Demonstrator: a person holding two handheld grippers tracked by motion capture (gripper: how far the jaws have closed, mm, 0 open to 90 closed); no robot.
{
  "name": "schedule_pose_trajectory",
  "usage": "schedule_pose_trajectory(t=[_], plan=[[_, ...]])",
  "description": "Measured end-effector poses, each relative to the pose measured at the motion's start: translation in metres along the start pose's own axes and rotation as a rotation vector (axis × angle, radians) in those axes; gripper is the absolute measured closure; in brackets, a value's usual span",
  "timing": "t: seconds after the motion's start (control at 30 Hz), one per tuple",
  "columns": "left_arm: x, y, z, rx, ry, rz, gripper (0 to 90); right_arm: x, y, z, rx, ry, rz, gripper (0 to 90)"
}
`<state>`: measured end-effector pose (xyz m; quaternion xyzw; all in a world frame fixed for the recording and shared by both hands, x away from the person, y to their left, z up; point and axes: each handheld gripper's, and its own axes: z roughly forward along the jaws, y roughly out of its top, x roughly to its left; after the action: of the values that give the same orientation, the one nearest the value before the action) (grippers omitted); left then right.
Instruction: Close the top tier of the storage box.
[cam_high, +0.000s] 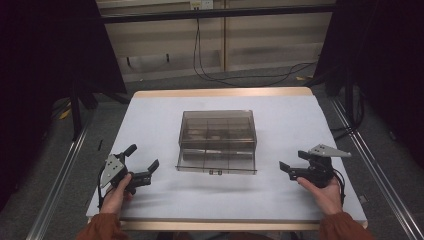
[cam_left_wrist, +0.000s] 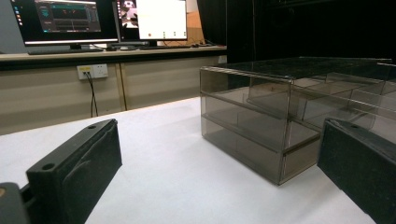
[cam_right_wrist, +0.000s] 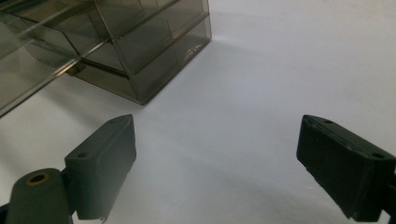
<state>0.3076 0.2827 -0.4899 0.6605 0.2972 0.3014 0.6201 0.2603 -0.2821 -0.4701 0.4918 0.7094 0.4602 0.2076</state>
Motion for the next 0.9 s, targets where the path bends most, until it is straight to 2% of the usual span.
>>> schedule_pose_trajectory(t=[0.1, 0.2, 0.23, 0.27, 0.3, 0.37, 0.47, 0.5, 0.57, 0.67, 0.73, 0.87, 0.9], plan=[[0.000, 0.000, 0.000, -0.001, 0.005, -0.005, 0.0, 0.002, 0.001, -0.003, -0.013, 0.000, 0.004, 12.1], [-0.001, 0.000, 0.000, -0.005, 0.008, -0.012, 0.0, 0.005, 0.001, -0.008, -0.032, 0.010, -0.008, 17.3], [0.000, 0.000, 0.000, 0.000, 0.001, -0.001, 0.0, 0.009, 0.001, -0.011, -0.038, 0.023, -0.010, 22.0], [0.000, 0.000, 0.000, 0.000, 0.001, -0.001, 0.0, 0.009, 0.001, -0.011, -0.038, 0.023, -0.010, 22.0], [-0.001, 0.000, 0.000, -0.007, 0.005, -0.013, 0.0, 0.013, 0.001, -0.013, -0.037, 0.034, -0.023, 28.2], [-0.001, 0.000, 0.000, -0.008, 0.005, -0.013, 0.0, 0.018, 0.001, -0.014, -0.043, 0.057, -0.030, 35.2], [-0.001, 0.000, 0.000, -0.008, 0.006, -0.015, 0.0, 0.025, 0.002, -0.016, -0.034, 0.086, -0.054, 45.0], [0.000, 0.000, 0.000, -0.003, 0.004, -0.005, 0.0, 0.027, 0.002, -0.016, -0.016, 0.085, -0.062, 45.8], [0.000, 0.000, 0.000, -0.003, 0.002, -0.012, 0.0, 0.030, 0.002, -0.016, -0.002, 0.111, -0.069, 54.0], [0.000, 0.000, 0.000, -0.006, 0.004, -0.004, 0.0, 0.033, 0.001, -0.017, 0.005, 0.119, -0.079, 58.9], [0.000, 0.000, 0.000, -0.005, 0.003, -0.005, 0.0, 0.037, 0.002, -0.018, 0.004, 0.158, -0.082, 66.3], [0.000, 0.000, 0.000, -0.005, 0.004, -0.005, 0.0, 0.041, 0.002, -0.018, 0.018, 0.178, -0.085, 70.6], [0.000, 0.000, 0.000, -0.006, 0.000, -0.012, 0.0, 0.042, 0.002, -0.017, 0.023, 0.194, -0.088, 73.4]])
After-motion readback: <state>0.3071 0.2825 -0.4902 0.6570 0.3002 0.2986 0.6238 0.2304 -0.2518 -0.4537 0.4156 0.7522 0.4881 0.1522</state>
